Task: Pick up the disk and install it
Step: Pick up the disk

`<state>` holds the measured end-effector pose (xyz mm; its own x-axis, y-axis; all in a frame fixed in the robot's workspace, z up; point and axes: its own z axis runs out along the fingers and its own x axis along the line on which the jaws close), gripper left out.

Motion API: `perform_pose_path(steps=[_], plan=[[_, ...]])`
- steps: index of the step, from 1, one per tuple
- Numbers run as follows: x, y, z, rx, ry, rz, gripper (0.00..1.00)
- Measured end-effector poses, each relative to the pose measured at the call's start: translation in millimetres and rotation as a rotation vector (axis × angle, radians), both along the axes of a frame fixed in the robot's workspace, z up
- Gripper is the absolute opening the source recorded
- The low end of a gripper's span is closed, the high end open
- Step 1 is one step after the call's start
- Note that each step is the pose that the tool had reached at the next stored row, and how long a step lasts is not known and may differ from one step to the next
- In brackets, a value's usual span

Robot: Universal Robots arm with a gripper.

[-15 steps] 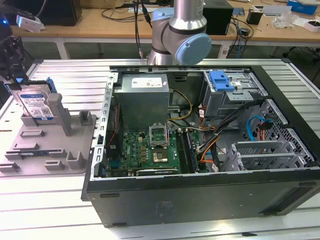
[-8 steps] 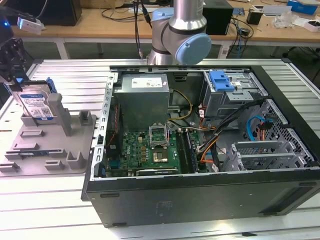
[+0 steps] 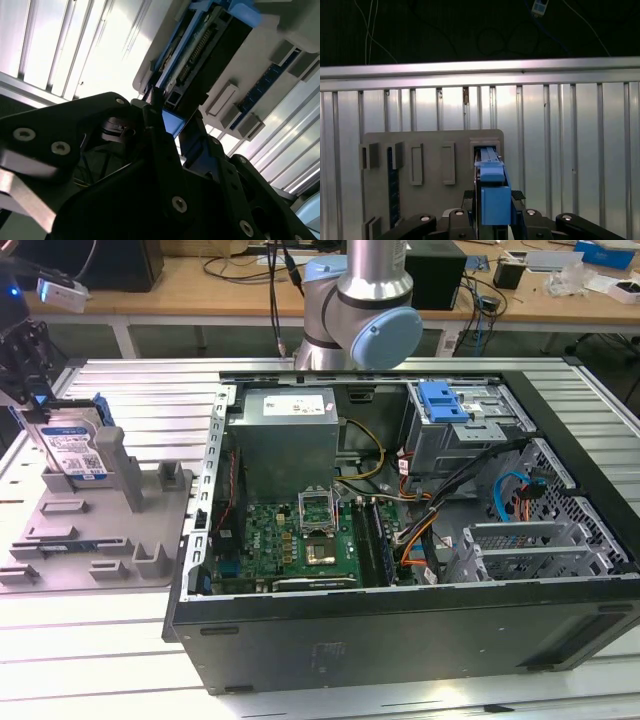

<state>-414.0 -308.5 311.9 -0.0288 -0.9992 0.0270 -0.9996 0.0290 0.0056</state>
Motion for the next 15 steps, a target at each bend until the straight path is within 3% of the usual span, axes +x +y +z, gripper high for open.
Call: perform_pose_path(steps=[15], plan=[[-1.6, 0.0, -10.1, 0.0000, 0.0000, 0.000, 0.39]])
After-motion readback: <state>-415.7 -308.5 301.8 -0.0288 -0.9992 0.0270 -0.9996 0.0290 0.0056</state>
